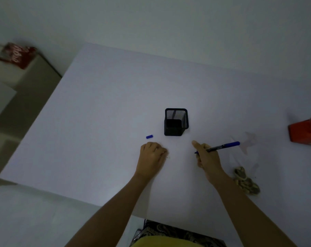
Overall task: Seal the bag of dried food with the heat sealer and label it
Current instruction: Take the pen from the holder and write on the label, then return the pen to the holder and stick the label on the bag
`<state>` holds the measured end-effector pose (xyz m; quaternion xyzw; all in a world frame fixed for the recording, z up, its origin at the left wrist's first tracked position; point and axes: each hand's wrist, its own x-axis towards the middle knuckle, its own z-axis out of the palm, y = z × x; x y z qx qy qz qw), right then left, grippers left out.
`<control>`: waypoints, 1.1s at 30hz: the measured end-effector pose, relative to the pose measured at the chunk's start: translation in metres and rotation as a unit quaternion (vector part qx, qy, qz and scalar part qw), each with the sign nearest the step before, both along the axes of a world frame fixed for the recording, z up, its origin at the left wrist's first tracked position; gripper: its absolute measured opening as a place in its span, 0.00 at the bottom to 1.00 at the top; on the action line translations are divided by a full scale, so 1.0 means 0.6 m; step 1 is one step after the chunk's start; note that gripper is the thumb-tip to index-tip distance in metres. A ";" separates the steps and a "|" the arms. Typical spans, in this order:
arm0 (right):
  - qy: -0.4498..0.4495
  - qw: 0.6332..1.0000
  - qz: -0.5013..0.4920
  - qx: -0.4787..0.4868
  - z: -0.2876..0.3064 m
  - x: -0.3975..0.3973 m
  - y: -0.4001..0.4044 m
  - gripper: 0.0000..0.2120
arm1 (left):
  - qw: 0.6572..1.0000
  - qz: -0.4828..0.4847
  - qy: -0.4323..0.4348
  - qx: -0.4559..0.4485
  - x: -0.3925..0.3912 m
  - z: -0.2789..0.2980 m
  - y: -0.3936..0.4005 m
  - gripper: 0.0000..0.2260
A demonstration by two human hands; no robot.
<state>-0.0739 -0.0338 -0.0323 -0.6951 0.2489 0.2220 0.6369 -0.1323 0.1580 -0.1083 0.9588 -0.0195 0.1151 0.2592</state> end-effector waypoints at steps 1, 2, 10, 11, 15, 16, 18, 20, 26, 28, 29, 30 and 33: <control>0.001 1.000 0.000 -0.002 0.000 0.001 0.000 0.19 | 1.000 0.004 0.004 -0.003 0.003 0.002 0.006 0.11; 0.002 1.000 -0.002 -0.004 -0.001 0.002 -0.002 0.19 | 1.000 0.003 0.010 -0.008 0.009 0.001 0.011 0.12; 0.007 1.000 0.002 0.000 -0.002 0.005 -0.005 0.19 | 0.993 0.006 0.084 -0.082 0.021 0.015 0.025 0.08; 0.007 1.000 0.002 0.001 -0.003 0.005 -0.005 0.18 | 0.991 0.011 0.092 -0.092 0.019 0.014 0.023 0.08; 0.013 1.000 0.009 -0.006 -0.003 0.007 -0.004 0.19 | 0.991 0.008 0.099 -0.092 0.017 0.016 0.020 0.06; 0.014 1.000 0.010 -0.007 -0.003 0.006 -0.004 0.19 | 0.993 0.003 0.090 -0.081 0.019 0.017 0.020 0.05; 0.017 1.000 0.009 -0.008 -0.003 0.006 -0.004 0.19 | 0.996 0.002 0.064 -0.066 0.019 0.020 0.019 0.03; 0.019 1.000 0.011 -0.008 0.001 0.007 -0.003 0.19 | 0.998 0.023 0.026 -0.057 0.019 0.024 0.019 0.04; 0.017 0.996 0.087 0.020 0.024 0.013 -0.001 0.13 | 0.977 0.165 0.127 -0.056 0.056 0.037 0.050 0.15; 0.016 0.992 0.116 0.050 0.041 0.014 0.004 0.08 | 0.979 0.145 0.141 -0.033 0.060 0.035 0.059 0.10; 0.020 0.991 0.114 0.073 0.052 0.015 0.007 0.05 | 0.980 0.136 0.142 -0.030 0.059 0.035 0.062 0.08; 0.026 0.989 0.101 0.102 0.062 0.017 0.010 0.04 | 0.979 0.136 0.144 -0.038 0.059 0.037 0.062 0.07; 0.024 0.982 0.072 0.174 0.092 0.025 0.022 0.06 | 0.966 0.161 0.128 -0.155 0.062 0.068 0.047 0.05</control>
